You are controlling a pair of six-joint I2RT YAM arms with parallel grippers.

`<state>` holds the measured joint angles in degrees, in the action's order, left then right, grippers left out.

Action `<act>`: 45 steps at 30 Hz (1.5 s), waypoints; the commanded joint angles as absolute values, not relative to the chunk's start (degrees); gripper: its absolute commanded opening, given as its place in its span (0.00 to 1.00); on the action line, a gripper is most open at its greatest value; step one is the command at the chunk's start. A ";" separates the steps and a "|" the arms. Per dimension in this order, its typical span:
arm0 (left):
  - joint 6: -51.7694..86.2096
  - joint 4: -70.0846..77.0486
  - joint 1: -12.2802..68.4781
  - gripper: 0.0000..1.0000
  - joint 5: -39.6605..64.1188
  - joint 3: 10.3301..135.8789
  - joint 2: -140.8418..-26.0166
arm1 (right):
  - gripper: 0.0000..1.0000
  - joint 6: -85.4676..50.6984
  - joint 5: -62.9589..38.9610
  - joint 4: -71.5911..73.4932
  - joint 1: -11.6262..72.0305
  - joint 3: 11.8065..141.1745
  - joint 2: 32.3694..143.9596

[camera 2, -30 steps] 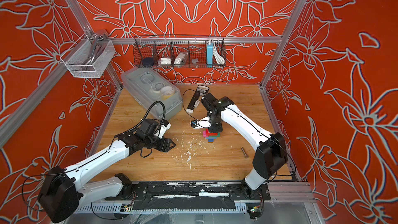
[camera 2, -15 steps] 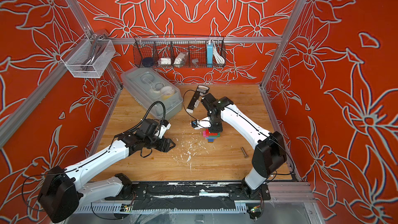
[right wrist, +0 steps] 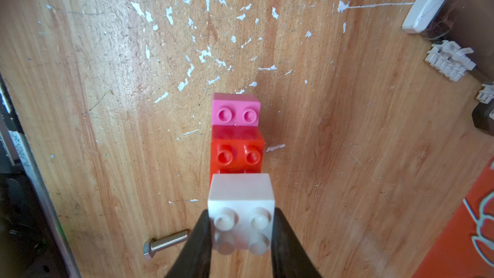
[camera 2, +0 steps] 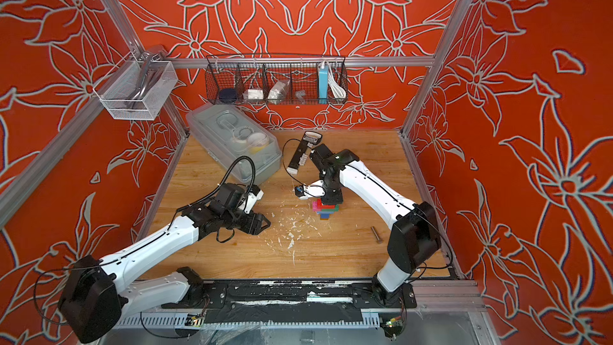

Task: Assemble a spoon with lego
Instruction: Assemble the lego brick with the lego brick.

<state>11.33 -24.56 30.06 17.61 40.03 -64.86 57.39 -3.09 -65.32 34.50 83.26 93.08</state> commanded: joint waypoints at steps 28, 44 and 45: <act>10.02 -25.80 30.63 0.69 16.49 40.79 -64.34 | 0.00 52.38 -4.13 -65.34 34.28 79.38 94.59; 9.84 -25.83 30.59 0.69 16.45 40.95 -64.51 | 0.00 50.49 -2.49 -64.21 34.29 82.88 91.96; 9.84 -25.75 30.59 0.69 16.44 40.95 -64.51 | 0.00 50.23 -2.37 -63.98 34.28 82.96 91.77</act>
